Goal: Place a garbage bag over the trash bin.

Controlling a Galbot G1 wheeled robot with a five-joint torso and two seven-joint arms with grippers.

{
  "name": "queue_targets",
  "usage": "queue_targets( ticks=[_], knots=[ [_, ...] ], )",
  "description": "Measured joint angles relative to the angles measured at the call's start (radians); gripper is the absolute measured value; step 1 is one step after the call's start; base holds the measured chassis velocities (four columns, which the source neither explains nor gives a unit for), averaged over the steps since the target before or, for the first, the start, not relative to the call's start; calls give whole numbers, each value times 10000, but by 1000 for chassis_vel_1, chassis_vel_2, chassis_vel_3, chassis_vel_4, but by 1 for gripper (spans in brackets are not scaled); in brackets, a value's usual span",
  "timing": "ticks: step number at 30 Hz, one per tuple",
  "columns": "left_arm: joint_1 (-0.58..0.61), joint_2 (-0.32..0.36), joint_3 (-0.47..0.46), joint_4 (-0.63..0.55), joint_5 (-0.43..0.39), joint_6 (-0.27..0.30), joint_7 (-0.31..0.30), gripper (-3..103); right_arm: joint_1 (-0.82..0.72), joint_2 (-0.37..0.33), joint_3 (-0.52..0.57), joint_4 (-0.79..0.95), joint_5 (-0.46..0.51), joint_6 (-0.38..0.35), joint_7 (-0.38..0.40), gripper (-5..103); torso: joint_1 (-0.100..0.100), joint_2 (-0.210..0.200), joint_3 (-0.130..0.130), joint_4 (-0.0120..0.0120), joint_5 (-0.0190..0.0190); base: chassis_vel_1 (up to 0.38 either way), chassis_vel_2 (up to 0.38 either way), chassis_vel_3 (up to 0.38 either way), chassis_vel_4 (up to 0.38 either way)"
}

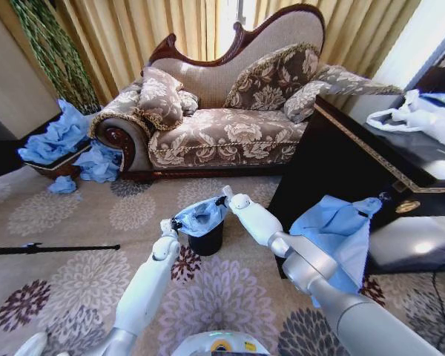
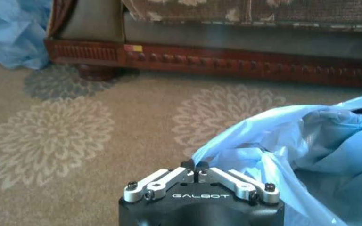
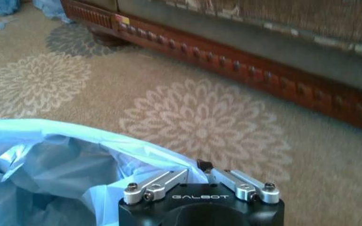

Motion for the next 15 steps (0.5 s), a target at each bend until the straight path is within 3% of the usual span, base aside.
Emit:
queue_targets(
  ticks=[8,15],
  knots=[
    [-649,11,70,527,-162,16,5,0,34,104,469,-275,56,-183,-112,0,0,0,0,0,1,0,0,0,0],
    [-1112,109,121,846,-666,51,107,0,228,119,1003,-571,873,-305,629,0,1,0,0,-3,-1,0,0,0,0]
  ],
)
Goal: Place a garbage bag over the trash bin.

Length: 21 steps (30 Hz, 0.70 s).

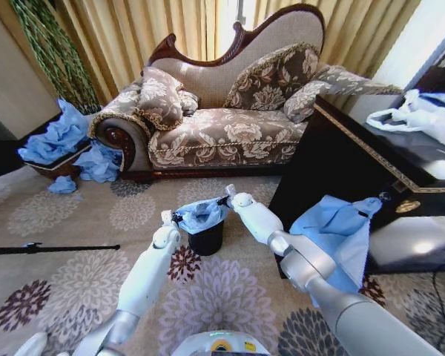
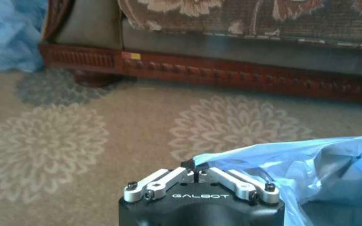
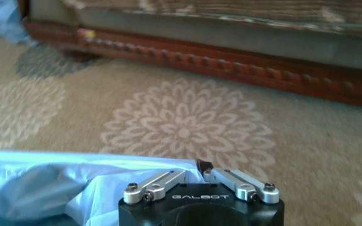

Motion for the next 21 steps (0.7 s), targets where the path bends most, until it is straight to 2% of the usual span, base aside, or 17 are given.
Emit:
queue_targets(
  ticks=[2,9,17,21],
  knots=[
    [-163,31,21,150,-237,125,90,0,4,0,102,18,393,-153,239,0,0,0,0,4,2,0,0,0,0],
    [-471,-19,-7,657,-404,262,254,0,-181,-6,120,227,569,-301,243,0,0,0,-1,3,1,0,0,0,0],
    [-668,-165,-112,1377,-381,239,454,0,-440,-11,-6,378,472,-297,41,0,0,0,-1,3,1,0,0,0,0],
    [-676,-174,-168,1661,-305,239,745,0,-514,-13,-199,262,238,-88,-172,0,-1,0,-1,3,0,0,0,0,0]
  ],
)
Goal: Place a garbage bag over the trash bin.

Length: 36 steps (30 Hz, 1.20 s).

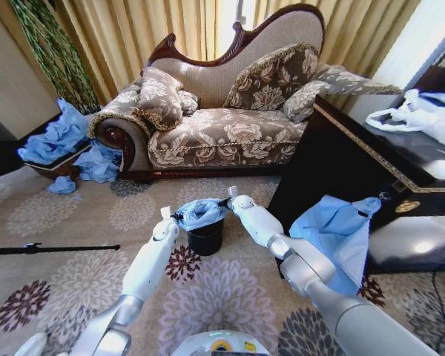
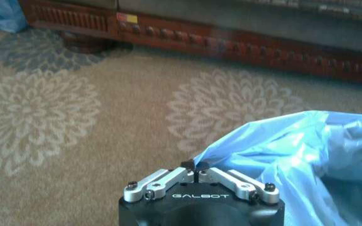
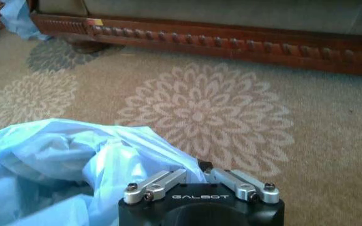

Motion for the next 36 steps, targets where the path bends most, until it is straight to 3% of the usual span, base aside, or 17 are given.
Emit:
queue_targets(
  ticks=[6,9,21,36],
  knots=[
    [128,26,-44,76,41,42,242,0,-87,-9,-125,-17,-380,167,-364,0,-2,3,-2,-7,0,0,0,0,0],
    [359,64,-97,41,72,88,483,0,-186,-106,-289,33,-561,291,-590,0,-2,3,-3,1,2,0,0,0,0],
    [511,24,-51,-319,179,-61,631,0,-48,-147,-361,166,-358,271,-473,0,0,3,0,6,3,0,0,0,0],
    [1366,36,-40,-959,170,38,836,0,-239,-993,-982,847,-304,125,-1253,0,0,1,1,1,2,0,0,0,0]
  ],
)
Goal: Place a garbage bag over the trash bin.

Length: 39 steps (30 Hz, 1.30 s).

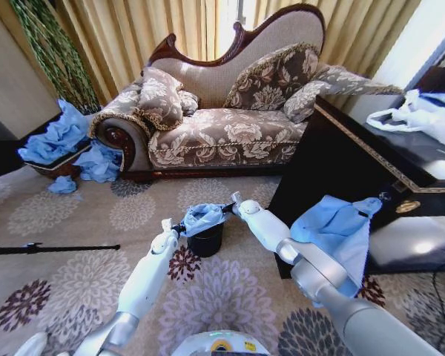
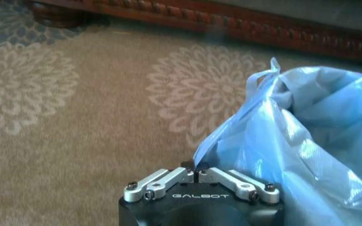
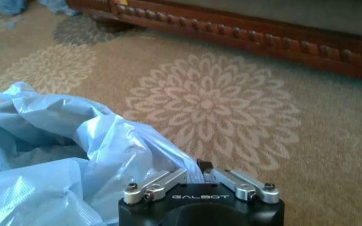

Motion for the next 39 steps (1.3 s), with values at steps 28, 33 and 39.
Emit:
queue_targets(
  ticks=[28,33,39],
  knots=[
    [1380,6,-136,-841,958,-452,113,0,-1094,-1467,-1243,2341,427,-199,100,0,-1,-2,-2,1,0,0,0,0,0],
    [1589,6,-128,-866,1291,-642,165,0,-1286,-1543,-1257,2490,370,-86,193,0,-1,-1,-2,-1,1,0,0,0,0],
    [1688,54,-64,-773,1915,-976,282,0,-1443,-1578,-1240,2585,237,201,364,0,-1,-1,-2,0,0,0,0,0,0]
  ],
)
